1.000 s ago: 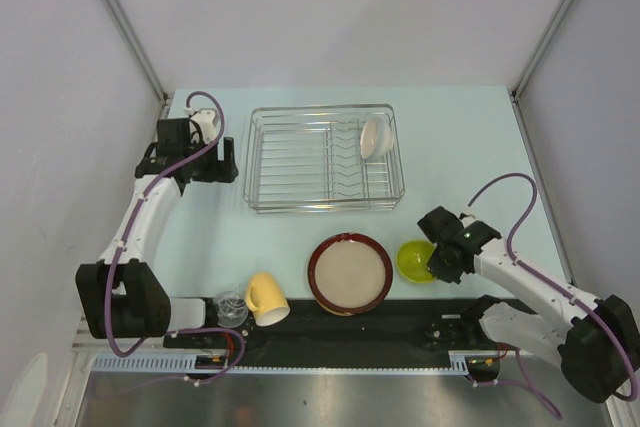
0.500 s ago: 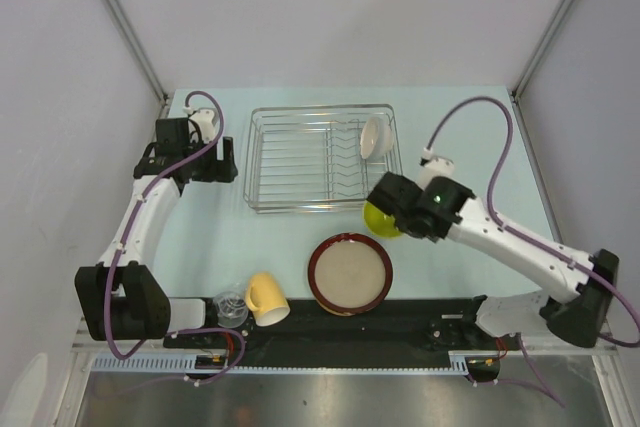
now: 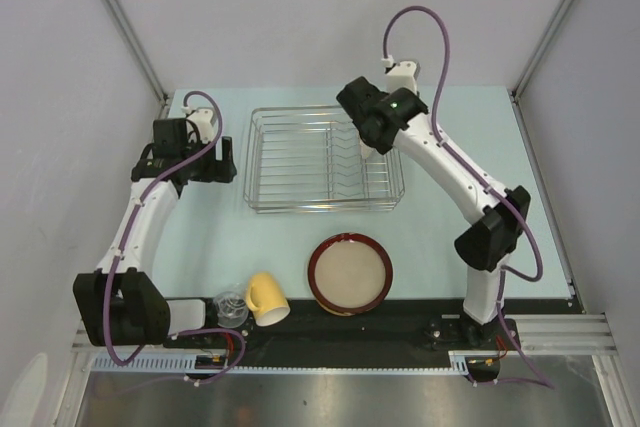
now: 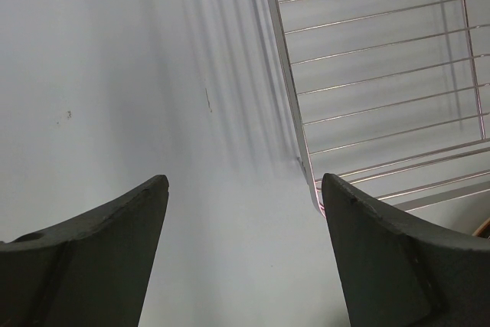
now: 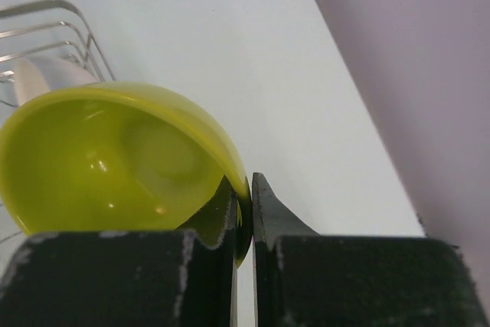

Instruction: Load the mixed dishes into the dish rack

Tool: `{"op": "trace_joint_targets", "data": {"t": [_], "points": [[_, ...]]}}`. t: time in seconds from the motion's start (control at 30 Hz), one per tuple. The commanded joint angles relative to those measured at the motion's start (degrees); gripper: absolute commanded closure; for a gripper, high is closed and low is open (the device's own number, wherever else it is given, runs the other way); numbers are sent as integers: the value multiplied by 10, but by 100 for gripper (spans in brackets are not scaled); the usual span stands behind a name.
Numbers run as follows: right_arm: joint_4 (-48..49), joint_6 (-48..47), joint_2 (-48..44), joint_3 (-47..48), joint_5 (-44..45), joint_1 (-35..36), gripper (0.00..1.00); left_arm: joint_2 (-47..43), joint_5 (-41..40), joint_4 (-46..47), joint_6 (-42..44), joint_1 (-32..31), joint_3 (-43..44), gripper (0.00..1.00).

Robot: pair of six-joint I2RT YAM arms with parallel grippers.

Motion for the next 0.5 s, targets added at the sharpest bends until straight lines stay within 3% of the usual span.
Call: {"op": "trace_joint_targets", "data": {"t": [0.0,0.47], "points": [[-112,-72,40,16,54,17,100,-12,4,10,3,4,-1,14],[-112,-57,83,-76,55,51,100,-19,0,22,6,4,-21,14]]}}
